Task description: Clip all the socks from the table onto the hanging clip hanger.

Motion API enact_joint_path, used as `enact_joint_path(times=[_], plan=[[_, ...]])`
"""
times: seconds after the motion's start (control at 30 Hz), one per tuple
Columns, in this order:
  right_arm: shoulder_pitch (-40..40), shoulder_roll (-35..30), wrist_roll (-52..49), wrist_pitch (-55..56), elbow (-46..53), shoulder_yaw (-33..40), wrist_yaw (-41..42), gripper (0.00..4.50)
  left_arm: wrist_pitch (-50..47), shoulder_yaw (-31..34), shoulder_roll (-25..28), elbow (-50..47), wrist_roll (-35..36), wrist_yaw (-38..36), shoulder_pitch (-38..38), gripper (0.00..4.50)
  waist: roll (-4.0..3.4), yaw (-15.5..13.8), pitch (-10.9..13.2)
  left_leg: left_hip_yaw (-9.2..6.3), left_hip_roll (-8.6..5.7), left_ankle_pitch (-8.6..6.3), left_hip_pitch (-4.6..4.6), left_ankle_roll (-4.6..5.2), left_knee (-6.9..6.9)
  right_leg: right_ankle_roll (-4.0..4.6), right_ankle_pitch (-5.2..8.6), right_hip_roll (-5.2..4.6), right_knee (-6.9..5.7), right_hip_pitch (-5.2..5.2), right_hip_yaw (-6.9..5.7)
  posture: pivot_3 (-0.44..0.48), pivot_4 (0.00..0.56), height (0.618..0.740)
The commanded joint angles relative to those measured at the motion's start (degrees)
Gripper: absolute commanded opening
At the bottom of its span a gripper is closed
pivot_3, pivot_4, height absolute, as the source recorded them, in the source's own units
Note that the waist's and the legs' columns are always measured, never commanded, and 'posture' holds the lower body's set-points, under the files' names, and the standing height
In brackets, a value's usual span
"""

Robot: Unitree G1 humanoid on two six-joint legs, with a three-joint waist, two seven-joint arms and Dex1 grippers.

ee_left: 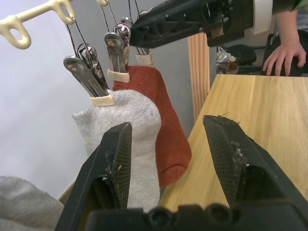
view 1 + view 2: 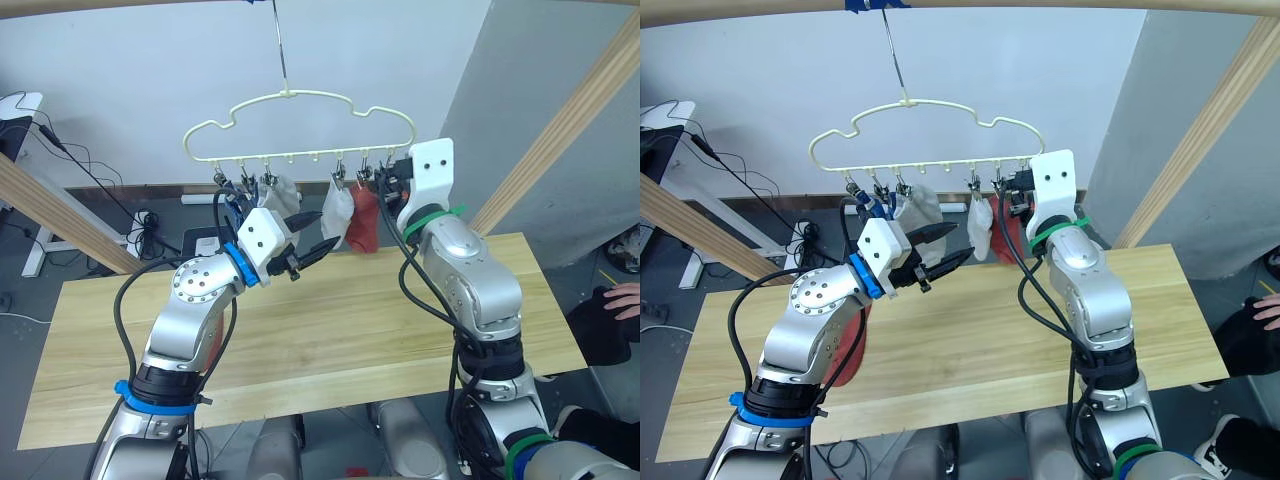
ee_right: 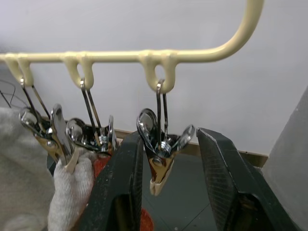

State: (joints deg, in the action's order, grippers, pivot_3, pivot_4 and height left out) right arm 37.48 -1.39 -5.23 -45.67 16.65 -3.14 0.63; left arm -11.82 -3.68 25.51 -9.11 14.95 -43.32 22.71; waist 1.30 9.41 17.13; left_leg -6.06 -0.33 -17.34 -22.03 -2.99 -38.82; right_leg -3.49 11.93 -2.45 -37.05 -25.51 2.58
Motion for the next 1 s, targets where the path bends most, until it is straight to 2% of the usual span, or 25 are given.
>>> enact_joint_path(times=[0.03, 0.47, 1.0], plan=[[0.9, 0.3, -0.1, -0.3, 3.2, 0.5, -0.2, 1.79, 1.5, -0.2, 0.0, -1.4, -0.2, -0.2, 0.3, 2.59, 0.0, 0.0, 0.0, 0.0, 0.0, 0.0, 0.0, 0.0, 0.0, 0.0, 0.0, 0.0, 0.0, 0.0, 0.0, -0.217, 0.292, 0.74], [3.0, -2.5, -0.7, 2.7, -1.2, -2.4, 6.7, 1.79, 2.2, -0.4, 0.1, -1.0, -0.6, 0.0, -0.1, 2.59, 0.0, 0.0, 0.0, 0.01, 0.0, 0.0, 0.01, 0.0, 0.0, 0.0, 0.0, 0.01, -0.01, 0.0, 0.0, -0.216, 0.288, 0.74], [5.1, -2.4, 0.0, 7.8, -6.8, -2.3, 7.6, 1.79, 2.2, -0.2, 0.3, -1.3, -1.0, 0.2, -0.7, 2.59, 0.0, 0.0, 0.0, 0.01, 0.0, 0.0, 0.0, 0.0, 0.0, 0.0, 0.0, 0.0, 0.0, 0.0, 0.0, -0.204, 0.286, 0.74]])
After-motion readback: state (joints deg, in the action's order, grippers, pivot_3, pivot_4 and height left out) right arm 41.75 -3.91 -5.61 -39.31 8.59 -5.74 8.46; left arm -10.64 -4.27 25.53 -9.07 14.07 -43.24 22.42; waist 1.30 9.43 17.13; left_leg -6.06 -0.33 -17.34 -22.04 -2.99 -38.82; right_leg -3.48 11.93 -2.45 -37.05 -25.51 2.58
